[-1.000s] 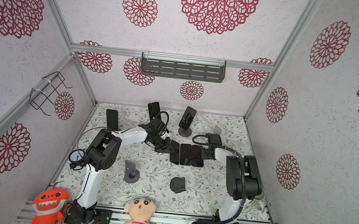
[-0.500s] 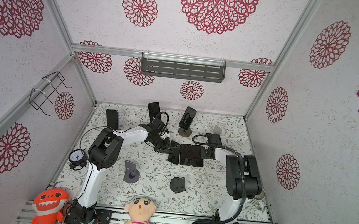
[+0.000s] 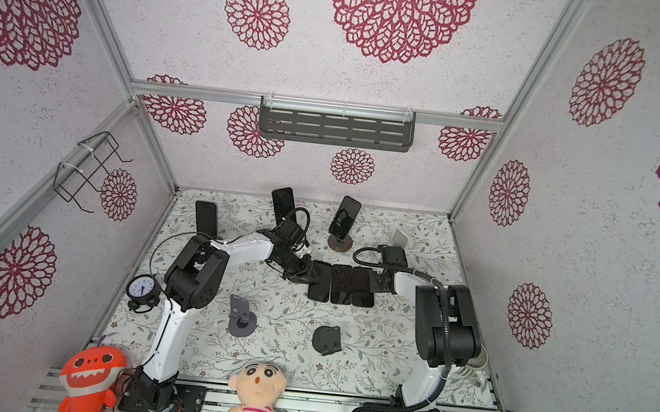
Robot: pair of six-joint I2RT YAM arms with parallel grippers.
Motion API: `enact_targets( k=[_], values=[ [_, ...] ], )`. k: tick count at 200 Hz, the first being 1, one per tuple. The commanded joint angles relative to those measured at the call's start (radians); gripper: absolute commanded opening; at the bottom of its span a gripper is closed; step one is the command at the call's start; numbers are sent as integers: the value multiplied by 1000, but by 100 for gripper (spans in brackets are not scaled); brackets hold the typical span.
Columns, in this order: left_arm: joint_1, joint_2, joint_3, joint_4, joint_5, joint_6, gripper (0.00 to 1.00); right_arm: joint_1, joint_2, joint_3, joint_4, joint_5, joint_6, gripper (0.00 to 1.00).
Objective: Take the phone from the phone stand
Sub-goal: 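Press the phone flat and open the left gripper to release it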
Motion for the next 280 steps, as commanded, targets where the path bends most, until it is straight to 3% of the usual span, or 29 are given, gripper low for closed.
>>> enact_targets(
  k=[1,99,120,168,200,239,280],
  values=[
    [0,18,0,-19,-16,3,29,7,12,6,-25,-4,6,0],
    [-4,14,-15,-8,-7,4,35,8,7,6,-34,-5,14,0],
    [-5,5,-27,-5,-25,4,44,9,7,10,-39,-2,19,0],
    [-5,-2,-36,9,-25,-2,50,10,7,14,-42,-5,21,0],
    [-5,-13,-38,-20,-56,14,59,9,5,12,-43,-4,24,0],
    [-3,-42,-53,-17,-88,26,78,10,-2,10,-42,-3,29,0],
    [-3,-65,-52,-36,-112,39,80,10,-3,14,-45,-6,33,0]
  ],
)
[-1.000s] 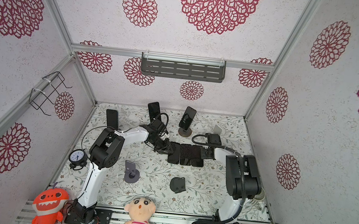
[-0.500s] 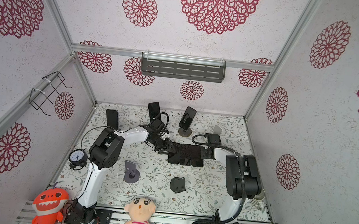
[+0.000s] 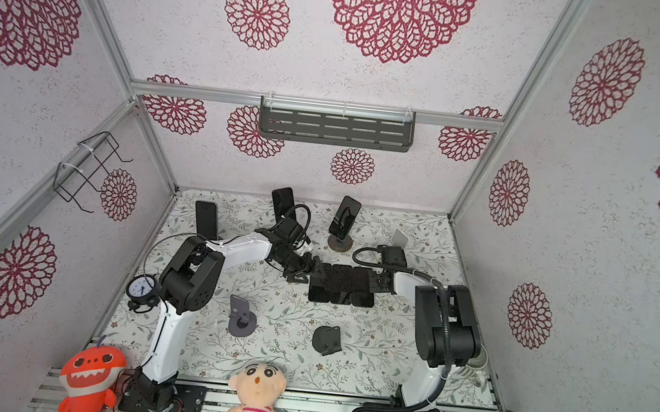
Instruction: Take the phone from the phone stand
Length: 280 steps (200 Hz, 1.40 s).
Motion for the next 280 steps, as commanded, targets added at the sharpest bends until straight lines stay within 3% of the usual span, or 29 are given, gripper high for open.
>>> enact_targets(
  k=[1,93,128,136,175,198,227,242,280],
  values=[
    [0,-13,-27,-54,-74,15,80,5,-3,13,-43,-4,23,0],
    [0,-111,-69,-1,-179,68,74,-1,-98,98,-125,-34,14,0],
    [-11,-225,-127,17,-292,122,73,-10,-173,144,-168,-49,11,0],
    [-14,-257,-142,30,-316,128,73,-10,-189,156,-171,-57,11,3],
    [-52,-461,-249,110,-518,211,72,-18,-222,225,-158,-121,8,41],
    [-60,-579,-354,201,-594,225,72,-28,-216,278,-128,-190,1,47],
    [-60,-754,-538,369,-667,244,73,-68,-212,295,-4,-387,36,50],
    [-60,-857,-636,454,-723,247,73,-79,-197,312,36,-425,67,49],
    [-54,-1051,-801,525,-799,281,78,-107,-55,459,35,-578,80,53]
  ],
)
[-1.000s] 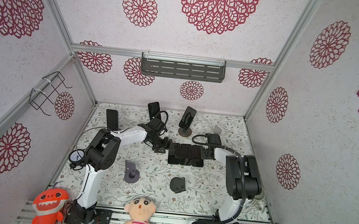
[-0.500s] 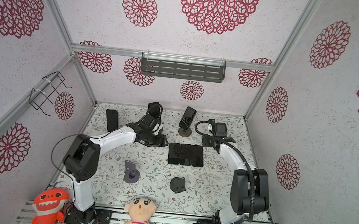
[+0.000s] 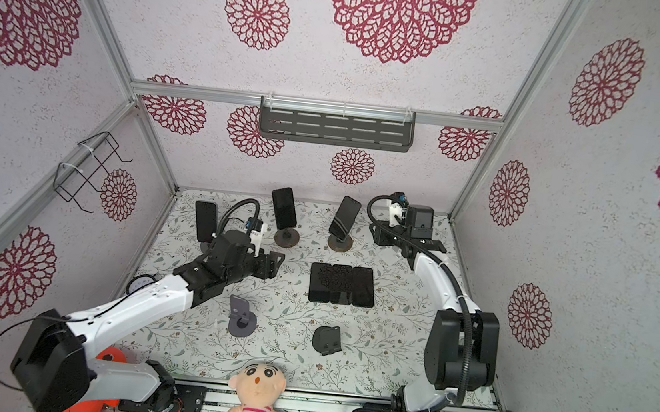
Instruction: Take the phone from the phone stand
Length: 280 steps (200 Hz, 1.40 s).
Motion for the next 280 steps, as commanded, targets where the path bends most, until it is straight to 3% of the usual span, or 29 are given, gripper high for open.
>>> enact_targets(
  k=[1,64,153,179,238,280],
  values=[
    [9,-85,-51,108,-91,32,78,-13,79,93,54,-160,33,53],
    [32,-201,-130,77,-19,39,86,-11,295,296,79,-209,57,56],
    [48,-148,-139,91,17,37,89,14,433,365,181,-232,124,53],
    [48,-131,-129,80,29,36,99,23,461,381,207,-229,135,51],
    [48,-112,-113,71,32,32,97,29,494,400,242,-230,159,39],
    [49,-91,-102,63,45,32,97,31,487,396,246,-228,155,25]
  ],
)
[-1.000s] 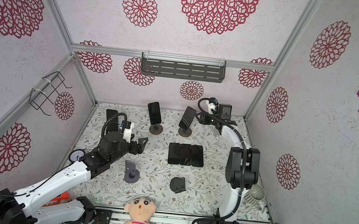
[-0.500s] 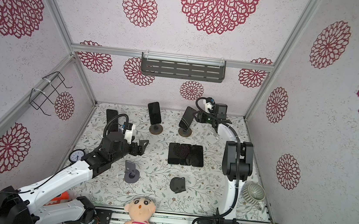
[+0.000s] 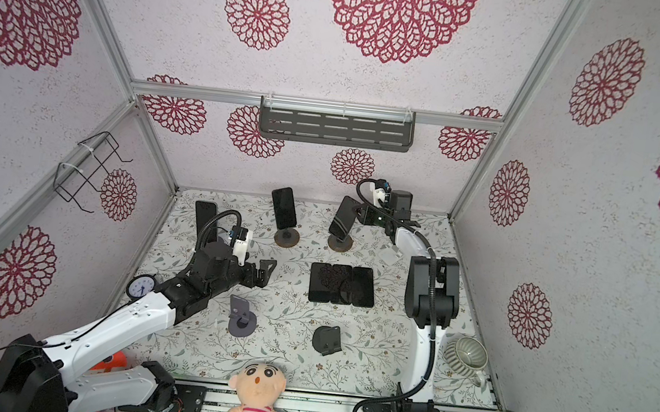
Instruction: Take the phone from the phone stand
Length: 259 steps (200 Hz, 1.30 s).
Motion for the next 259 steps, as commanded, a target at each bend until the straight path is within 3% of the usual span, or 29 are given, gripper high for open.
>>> enact_targets(
  k=[1,94,197,259],
  values=[
    [8,14,28,-2,13,1,97,1,-13,33,42,-13,-1,24],
    [8,19,34,-10,13,-17,97,-2,-55,21,72,-22,-6,1],
    [8,48,70,-14,63,-34,97,-2,-239,-84,112,-70,10,0],
    [38,112,165,-16,267,36,98,-7,-394,-245,75,-199,-8,0]
  ],
)
